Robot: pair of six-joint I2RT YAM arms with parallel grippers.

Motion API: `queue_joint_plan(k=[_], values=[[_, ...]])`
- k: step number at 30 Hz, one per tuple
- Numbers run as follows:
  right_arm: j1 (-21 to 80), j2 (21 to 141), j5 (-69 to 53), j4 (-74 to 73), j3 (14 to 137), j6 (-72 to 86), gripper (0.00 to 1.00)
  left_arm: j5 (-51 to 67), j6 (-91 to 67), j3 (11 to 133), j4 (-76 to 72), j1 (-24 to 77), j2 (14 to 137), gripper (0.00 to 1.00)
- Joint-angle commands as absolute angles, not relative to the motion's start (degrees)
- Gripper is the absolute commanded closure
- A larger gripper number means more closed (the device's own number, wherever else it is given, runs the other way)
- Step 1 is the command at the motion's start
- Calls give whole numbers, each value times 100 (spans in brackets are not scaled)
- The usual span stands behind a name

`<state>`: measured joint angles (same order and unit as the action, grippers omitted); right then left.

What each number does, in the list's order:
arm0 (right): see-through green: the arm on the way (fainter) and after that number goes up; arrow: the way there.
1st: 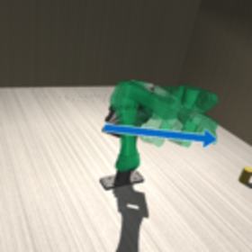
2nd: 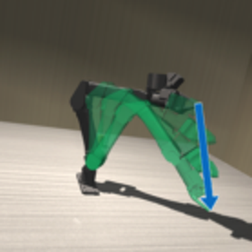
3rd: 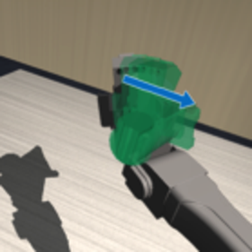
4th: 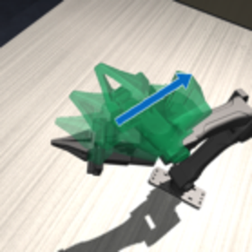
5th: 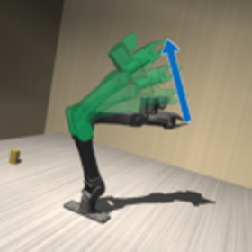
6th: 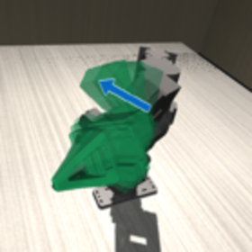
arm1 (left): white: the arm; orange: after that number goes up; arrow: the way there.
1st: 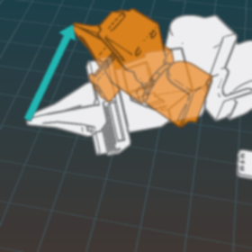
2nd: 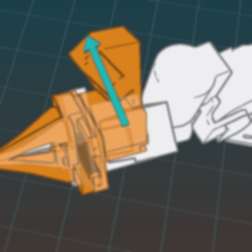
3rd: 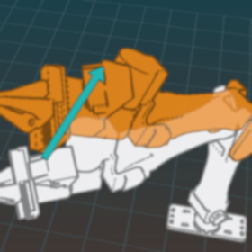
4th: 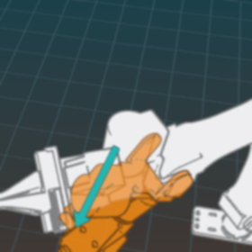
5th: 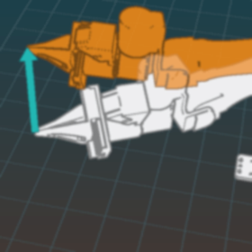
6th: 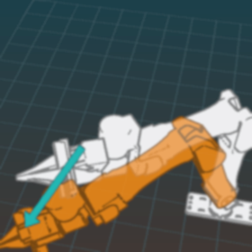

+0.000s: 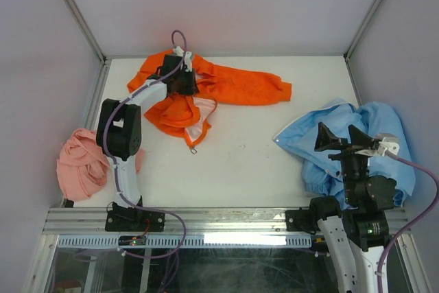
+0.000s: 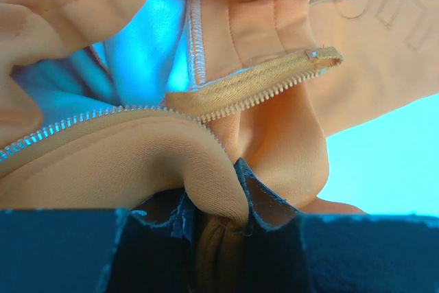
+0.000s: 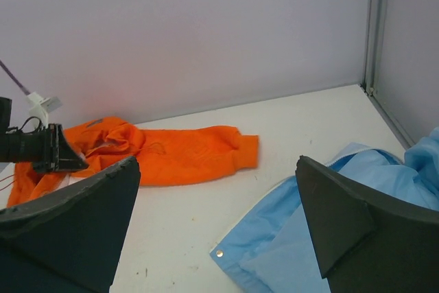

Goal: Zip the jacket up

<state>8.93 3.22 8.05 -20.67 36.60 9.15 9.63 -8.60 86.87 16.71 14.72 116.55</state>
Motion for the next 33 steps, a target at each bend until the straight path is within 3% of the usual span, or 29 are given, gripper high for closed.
queue_joint_plan(k=[1, 9, 18, 26, 33], values=[[934, 789, 307, -1874, 3807, 1032, 1, 2186, -1354, 8991, 1275, 1923, 10763, 100], [934, 2284, -1237, -1864, 4135, 1472, 1, 2524, -2725, 8341, 769, 2083, 10036, 98], [1100, 4143, -3129, 315, 3305, 2488, 3, 1664, -2716, 6354, 336, 2083, 8483, 43], [2507, 5630, -1980, 1367, 3230, 2871, 2, 1605, -2759, 5357, 544, 2169, 7687, 24], [3151, 7581, -1275, 2708, 3405, 3622, 8, 1516, -2830, 5572, 432, 2557, 8140, 16]])
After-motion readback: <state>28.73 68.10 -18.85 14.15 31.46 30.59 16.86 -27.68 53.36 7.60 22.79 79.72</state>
